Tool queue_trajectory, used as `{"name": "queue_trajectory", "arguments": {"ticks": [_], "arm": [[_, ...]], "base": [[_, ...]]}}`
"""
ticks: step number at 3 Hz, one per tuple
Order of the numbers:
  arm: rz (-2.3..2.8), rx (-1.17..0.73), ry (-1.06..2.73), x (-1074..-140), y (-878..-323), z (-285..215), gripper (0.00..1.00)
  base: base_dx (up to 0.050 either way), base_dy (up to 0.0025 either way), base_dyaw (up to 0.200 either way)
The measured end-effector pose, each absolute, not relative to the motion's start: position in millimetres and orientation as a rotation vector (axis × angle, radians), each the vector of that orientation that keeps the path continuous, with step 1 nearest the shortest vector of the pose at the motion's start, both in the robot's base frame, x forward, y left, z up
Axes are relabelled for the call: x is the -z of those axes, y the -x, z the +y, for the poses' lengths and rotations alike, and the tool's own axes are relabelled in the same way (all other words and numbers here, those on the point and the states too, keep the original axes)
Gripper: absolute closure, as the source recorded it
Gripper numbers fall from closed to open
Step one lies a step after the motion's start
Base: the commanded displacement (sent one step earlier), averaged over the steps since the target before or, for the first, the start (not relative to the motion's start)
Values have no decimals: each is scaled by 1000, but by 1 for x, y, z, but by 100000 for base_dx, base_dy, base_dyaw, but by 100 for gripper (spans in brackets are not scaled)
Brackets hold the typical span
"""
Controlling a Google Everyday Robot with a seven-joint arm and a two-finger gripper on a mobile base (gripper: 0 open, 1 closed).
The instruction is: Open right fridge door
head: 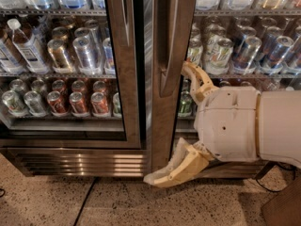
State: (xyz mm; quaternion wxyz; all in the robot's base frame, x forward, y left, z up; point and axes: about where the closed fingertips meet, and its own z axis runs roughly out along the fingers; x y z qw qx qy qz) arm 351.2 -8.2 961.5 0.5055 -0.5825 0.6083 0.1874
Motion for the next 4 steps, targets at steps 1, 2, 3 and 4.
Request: {"name": "queue_trajectory", "arguments": {"ticks": [1, 2, 3, 4], "arm": [[1528, -363, 1437, -958, -355, -6, 0], [1536, -345, 1444, -959, -358, -7, 0], [1524, -332, 1457, -961, -364, -6, 0], [1524, -332, 1457, -961, -364, -6, 0]], "base": [[0, 0, 0], [0, 0, 0], [0, 0, 0], [0, 0, 0]]}}
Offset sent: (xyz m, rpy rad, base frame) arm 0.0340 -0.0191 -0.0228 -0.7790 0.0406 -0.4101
